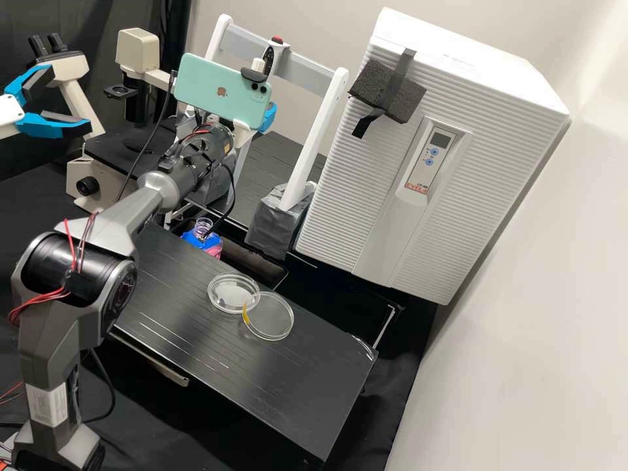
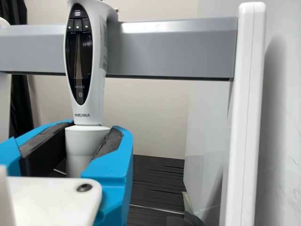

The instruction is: Use the pipette

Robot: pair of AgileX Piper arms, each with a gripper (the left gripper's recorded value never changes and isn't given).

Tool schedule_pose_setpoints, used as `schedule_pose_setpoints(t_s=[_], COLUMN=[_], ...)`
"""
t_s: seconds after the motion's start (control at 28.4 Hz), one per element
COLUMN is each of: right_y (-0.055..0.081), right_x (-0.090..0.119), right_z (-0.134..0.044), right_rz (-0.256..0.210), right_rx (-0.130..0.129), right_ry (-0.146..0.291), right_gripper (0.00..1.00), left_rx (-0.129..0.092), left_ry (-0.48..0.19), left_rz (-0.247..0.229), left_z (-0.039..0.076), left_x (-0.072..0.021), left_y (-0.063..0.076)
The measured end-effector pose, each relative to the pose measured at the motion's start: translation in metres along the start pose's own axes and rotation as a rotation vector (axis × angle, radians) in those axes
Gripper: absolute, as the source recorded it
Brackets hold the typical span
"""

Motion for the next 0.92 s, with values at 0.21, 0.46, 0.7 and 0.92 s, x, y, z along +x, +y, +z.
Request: schedule_pose_setpoints(t_s=[0.21, 0.46, 0.7, 0.92], right_y=[-0.0009, -0.0033, -0.0039, -0.0026], right_x=[0.001, 0.0041, 0.004, 0.004], right_z=[0.0012, 0.003, 0.0029, 0.0022], right_rz=[0.0, 0.014, 0.016, 0.029], right_rx=[0.0, -0.002, 0.002, -0.002], right_ry=[-0.003, -0.002, -0.009, -0.007], right_gripper=[0.0, 1.0, 1.0, 1.0], left_rx=[0.0, -0.002, -0.005, -0.006], left_ry=[0.0, 0.001, 0.001, 0.001], left_rz=[-0.002, -0.008, -0.017, -0.017], left_z=[-0.0001, -0.0002, -0.0001, -0.0001], left_x=[0.0002, -0.0009, -0.0026, -0.0026], left_y=[-0.0006, -0.0021, -0.0044, -0.0044])
